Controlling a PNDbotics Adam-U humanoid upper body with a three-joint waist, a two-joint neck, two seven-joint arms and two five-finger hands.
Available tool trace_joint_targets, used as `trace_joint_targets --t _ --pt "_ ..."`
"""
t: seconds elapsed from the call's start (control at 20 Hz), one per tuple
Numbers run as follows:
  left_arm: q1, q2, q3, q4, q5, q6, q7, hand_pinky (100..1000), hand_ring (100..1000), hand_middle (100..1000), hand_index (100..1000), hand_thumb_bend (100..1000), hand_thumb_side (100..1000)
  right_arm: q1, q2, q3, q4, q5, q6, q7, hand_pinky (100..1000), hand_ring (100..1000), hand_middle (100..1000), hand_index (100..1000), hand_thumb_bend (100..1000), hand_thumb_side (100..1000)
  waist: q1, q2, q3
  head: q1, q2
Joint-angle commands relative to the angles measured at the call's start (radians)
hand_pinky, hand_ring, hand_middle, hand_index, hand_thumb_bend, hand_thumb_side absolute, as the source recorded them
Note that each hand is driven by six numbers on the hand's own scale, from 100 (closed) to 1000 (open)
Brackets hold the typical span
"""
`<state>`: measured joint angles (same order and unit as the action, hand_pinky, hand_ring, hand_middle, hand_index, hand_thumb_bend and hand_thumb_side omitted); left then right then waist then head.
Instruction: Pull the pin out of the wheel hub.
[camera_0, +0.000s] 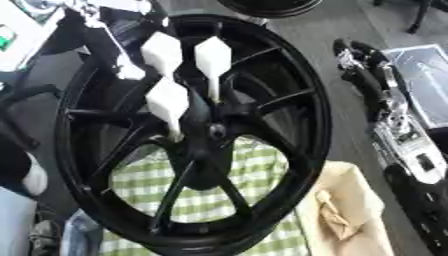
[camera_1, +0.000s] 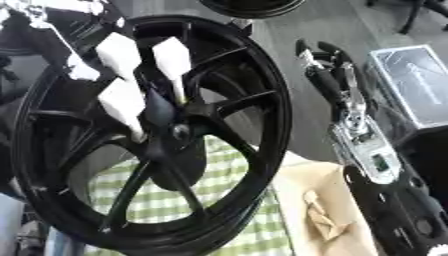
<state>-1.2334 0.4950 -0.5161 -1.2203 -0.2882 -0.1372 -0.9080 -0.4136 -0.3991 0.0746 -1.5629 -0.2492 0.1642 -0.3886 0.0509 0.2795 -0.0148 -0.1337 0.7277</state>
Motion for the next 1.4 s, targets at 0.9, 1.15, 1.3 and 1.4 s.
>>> trace_joint_targets --t 0.9,1.15,1.3,1.4 --pt "0.066 0.122 0.29 -0.215 0.085 0.114 0.247 805 723 561 253 100 100 -0.012 -0.026 -0.017 -0.01 0.006 0.001 -0.005 793 758 741 862 380 520 -0.014 -0.027 0.022 -0.011 0.004" --pt "0.155 0.242 0.376 -0.29 0.087 0.138 0.344 804 723 568 261 100 100 -0.006 -0.036 -0.028 -0.013 0.004 -0.001 -0.014 793 758 741 863 379 520 -0.018 -0.027 0.027 -0.019 0.005" --pt "0.228 0.33 0.42 -0.349 0.088 0.152 0.401 803 722 572 266 128 100 -0.002 -0.045 -0.036 -0.015 0.002 -0.002 -0.022 793 759 741 863 379 519 -0.018 -0.029 0.037 -0.026 0.006" --pt "0.298 0.39 0.457 -0.401 0.095 0.167 0.452 802 722 574 269 136 100 0.001 -0.051 -0.041 -0.016 0.002 -0.003 -0.027 793 759 741 863 378 519 -0.018 -0.029 0.046 -0.029 0.006"
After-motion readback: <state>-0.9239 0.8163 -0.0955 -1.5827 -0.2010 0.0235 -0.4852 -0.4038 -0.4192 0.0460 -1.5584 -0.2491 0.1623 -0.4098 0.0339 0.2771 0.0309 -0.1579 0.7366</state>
